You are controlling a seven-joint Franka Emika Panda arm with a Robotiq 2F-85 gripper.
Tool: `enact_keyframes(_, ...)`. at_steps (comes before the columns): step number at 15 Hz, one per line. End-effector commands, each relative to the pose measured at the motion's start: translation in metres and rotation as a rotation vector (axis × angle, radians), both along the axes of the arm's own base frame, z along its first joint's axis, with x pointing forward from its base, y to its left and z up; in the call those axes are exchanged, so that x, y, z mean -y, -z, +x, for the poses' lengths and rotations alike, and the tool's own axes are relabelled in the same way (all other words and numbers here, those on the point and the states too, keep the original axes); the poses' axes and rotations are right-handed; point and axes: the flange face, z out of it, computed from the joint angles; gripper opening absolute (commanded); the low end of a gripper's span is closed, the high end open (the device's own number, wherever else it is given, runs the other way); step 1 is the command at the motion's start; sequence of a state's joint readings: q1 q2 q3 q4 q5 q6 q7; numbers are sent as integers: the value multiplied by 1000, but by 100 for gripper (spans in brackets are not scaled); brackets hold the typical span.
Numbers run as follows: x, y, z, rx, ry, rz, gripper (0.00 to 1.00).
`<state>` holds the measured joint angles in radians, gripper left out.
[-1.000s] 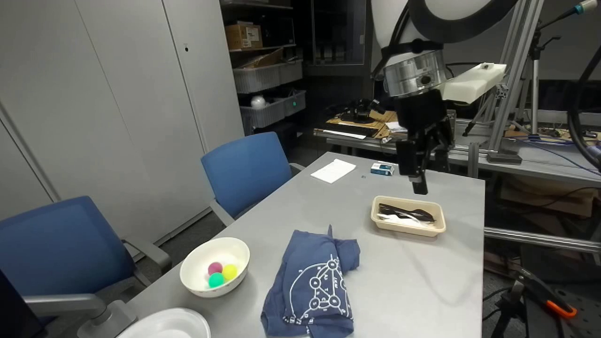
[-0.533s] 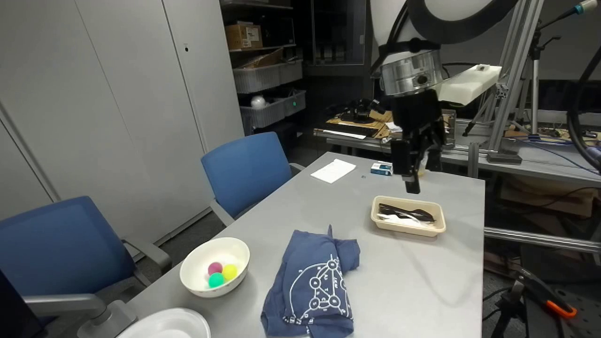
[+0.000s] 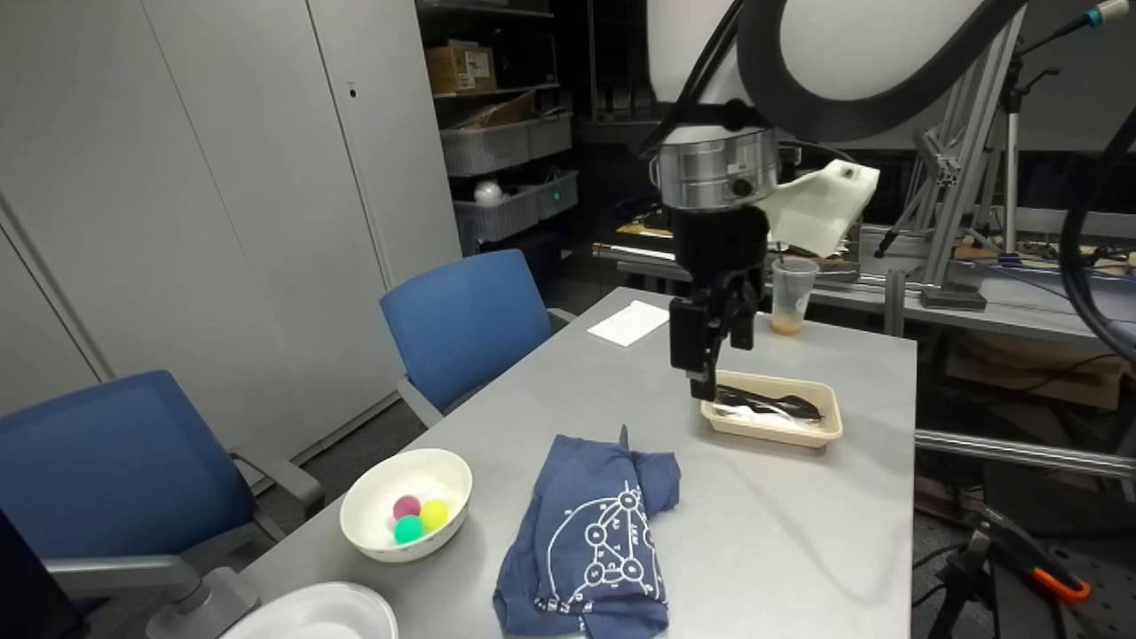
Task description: Unfold the blue t-shirt once
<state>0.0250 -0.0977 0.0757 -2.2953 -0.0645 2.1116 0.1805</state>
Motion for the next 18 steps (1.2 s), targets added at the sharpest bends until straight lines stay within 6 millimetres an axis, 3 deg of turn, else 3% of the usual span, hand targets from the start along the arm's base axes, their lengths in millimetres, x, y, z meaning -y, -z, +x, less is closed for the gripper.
enact_keyframes(1, -34, 7, 26, 25, -136, -13, 100)
enact_keyframes(2, -41, 8, 27, 28, -159, -15, 100)
enact_keyframes(3, -31, 7, 13, 18, -98, -11, 100)
enact_keyframes(5, -41, 11, 19, 15, -125, -11, 100)
enact_keyframes(9, -40, 15, 26, 6, -148, -15, 100)
enact_keyframes(13, -51, 35, 52, -23, -267, -48, 100)
enact_keyframes(18, -74, 63, 100, -29, -335, -28, 100)
